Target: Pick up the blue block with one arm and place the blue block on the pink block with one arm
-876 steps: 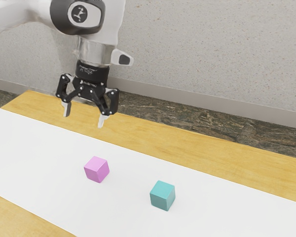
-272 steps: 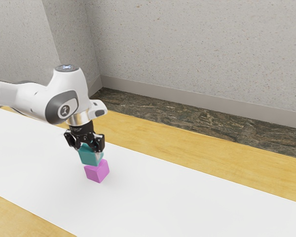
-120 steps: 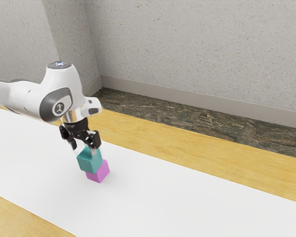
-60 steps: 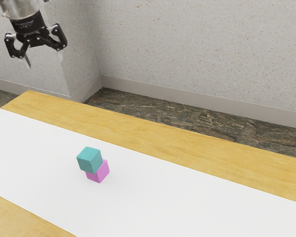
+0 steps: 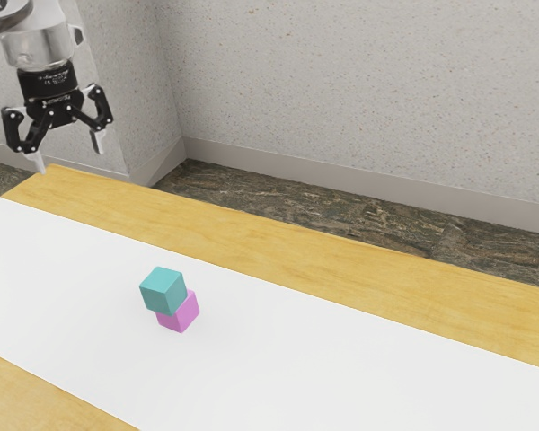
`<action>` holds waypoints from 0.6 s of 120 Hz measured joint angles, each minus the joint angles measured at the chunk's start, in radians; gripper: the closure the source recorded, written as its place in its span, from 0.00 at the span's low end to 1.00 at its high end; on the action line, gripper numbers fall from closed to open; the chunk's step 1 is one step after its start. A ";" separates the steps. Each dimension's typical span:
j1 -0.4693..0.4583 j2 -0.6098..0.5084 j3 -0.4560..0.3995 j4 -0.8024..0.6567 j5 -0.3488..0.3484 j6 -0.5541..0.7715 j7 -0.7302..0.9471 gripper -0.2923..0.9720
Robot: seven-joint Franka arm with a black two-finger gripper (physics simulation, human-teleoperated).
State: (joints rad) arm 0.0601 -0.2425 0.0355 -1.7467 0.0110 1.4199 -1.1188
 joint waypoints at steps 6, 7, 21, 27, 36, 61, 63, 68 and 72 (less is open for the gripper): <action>0.001 -0.002 0.000 -0.001 -0.002 -0.004 -0.035 0.23; 0.001 -0.002 0.000 -0.001 -0.002 -0.004 -0.040 0.23; 0.001 -0.008 0.000 -0.001 -0.005 -0.010 -0.109 0.23; 0.001 -0.009 0.000 -0.001 -0.005 -0.012 -0.135 0.23; 0.001 -0.010 0.000 -0.001 -0.006 -0.014 -0.170 0.23; 0.002 -0.009 0.001 -0.001 -0.006 -0.016 -0.248 0.23; 0.002 -0.009 0.001 -0.001 -0.006 -0.016 -0.253 0.23; 0.002 -0.009 0.001 -0.001 -0.006 -0.016 -0.265 0.23; 0.002 -0.009 0.001 -0.001 -0.006 -0.016 -0.274 0.23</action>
State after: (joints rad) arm 0.0618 -0.2514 0.0368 -1.7476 0.0055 1.4036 -1.3928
